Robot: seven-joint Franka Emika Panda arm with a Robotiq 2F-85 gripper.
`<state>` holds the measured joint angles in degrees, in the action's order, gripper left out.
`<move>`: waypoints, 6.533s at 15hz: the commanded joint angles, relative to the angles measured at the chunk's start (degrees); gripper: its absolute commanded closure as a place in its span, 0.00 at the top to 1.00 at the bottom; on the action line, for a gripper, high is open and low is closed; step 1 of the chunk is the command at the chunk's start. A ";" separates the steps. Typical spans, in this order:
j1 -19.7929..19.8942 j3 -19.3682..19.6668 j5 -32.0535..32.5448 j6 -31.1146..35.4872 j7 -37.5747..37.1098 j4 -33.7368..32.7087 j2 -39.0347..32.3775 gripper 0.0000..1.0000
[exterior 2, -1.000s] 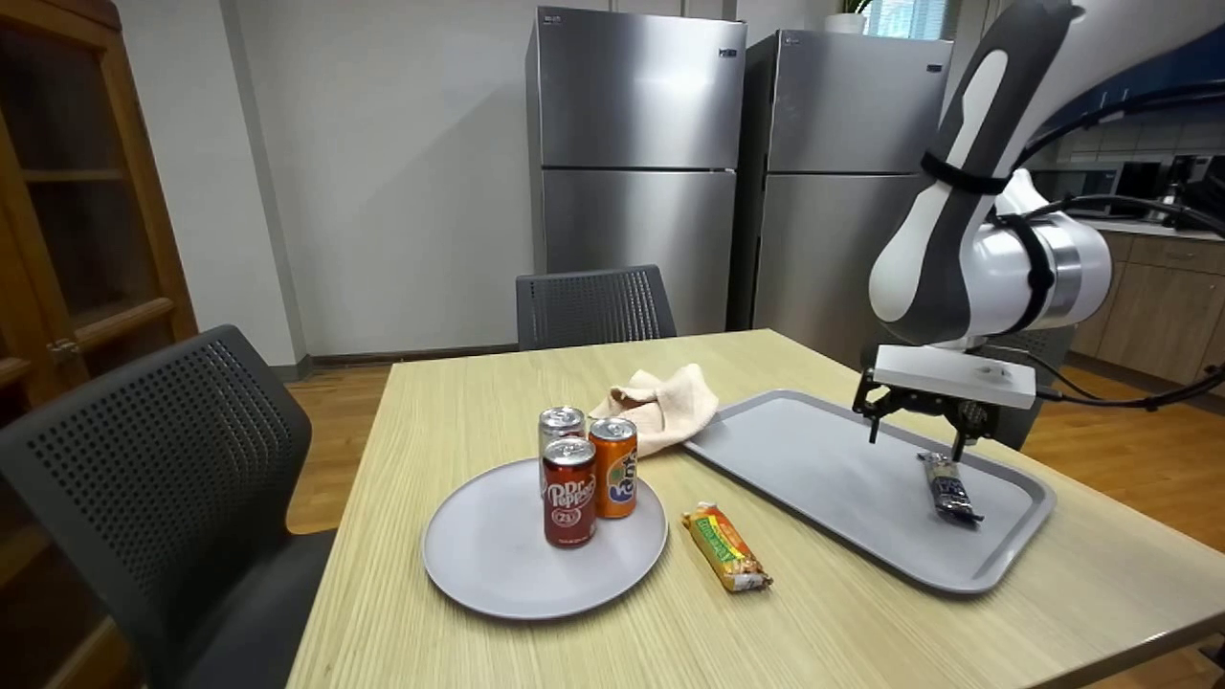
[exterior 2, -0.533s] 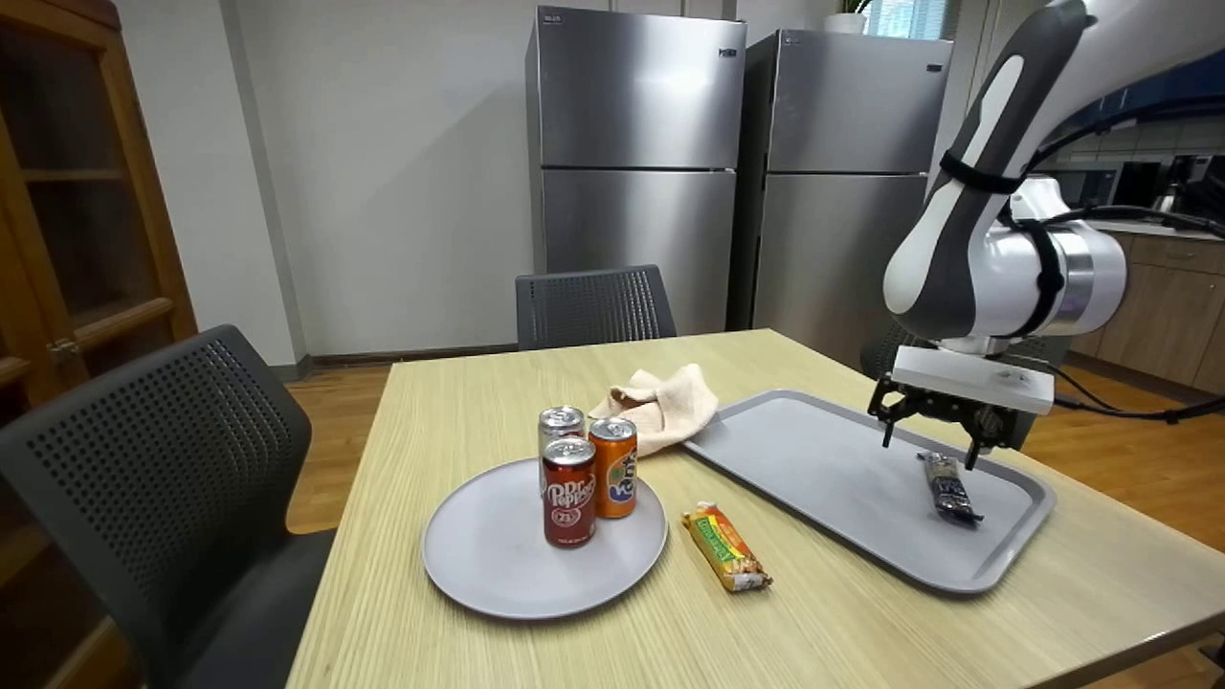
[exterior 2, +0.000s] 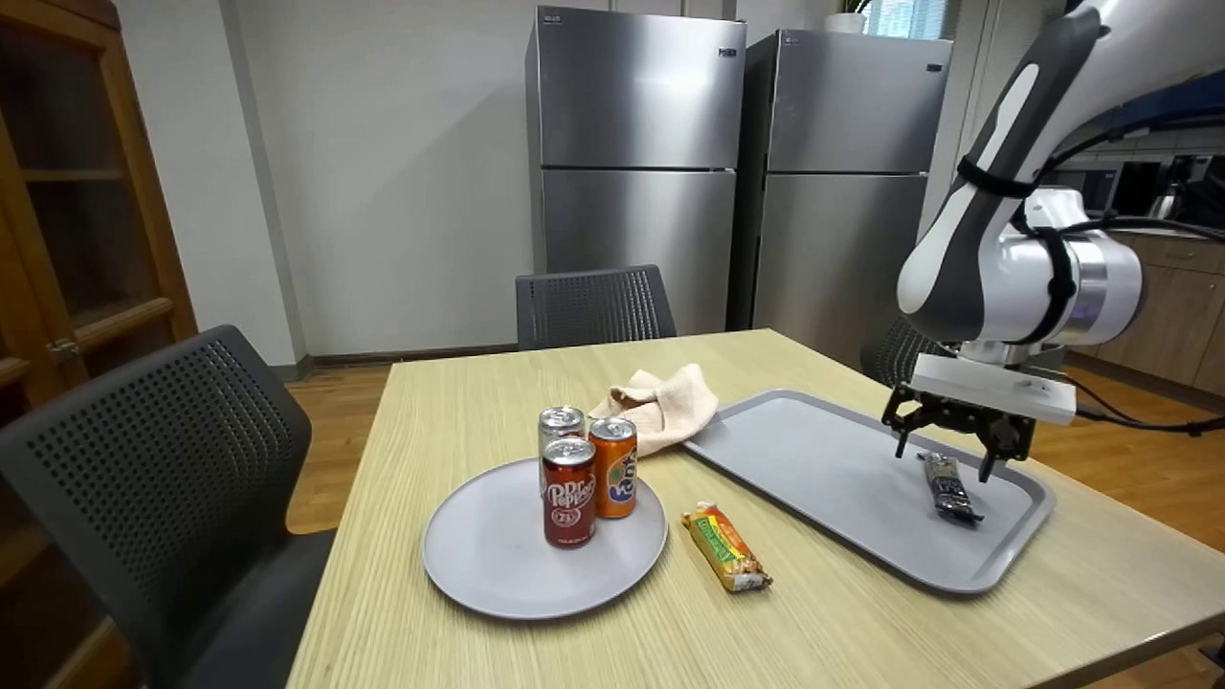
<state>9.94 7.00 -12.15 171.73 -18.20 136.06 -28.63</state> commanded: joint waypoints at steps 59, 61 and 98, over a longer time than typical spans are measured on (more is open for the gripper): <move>6.50 -31.03 0.18 3.79 42.56 13.35 13.02 0.07; 4.40 -29.32 3.32 4.54 41.40 14.00 12.54 0.07; -23.06 -13.90 15.98 0.65 22.70 4.98 13.64 1.00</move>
<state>-8.83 -10.57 1.49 175.18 8.50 144.11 -14.40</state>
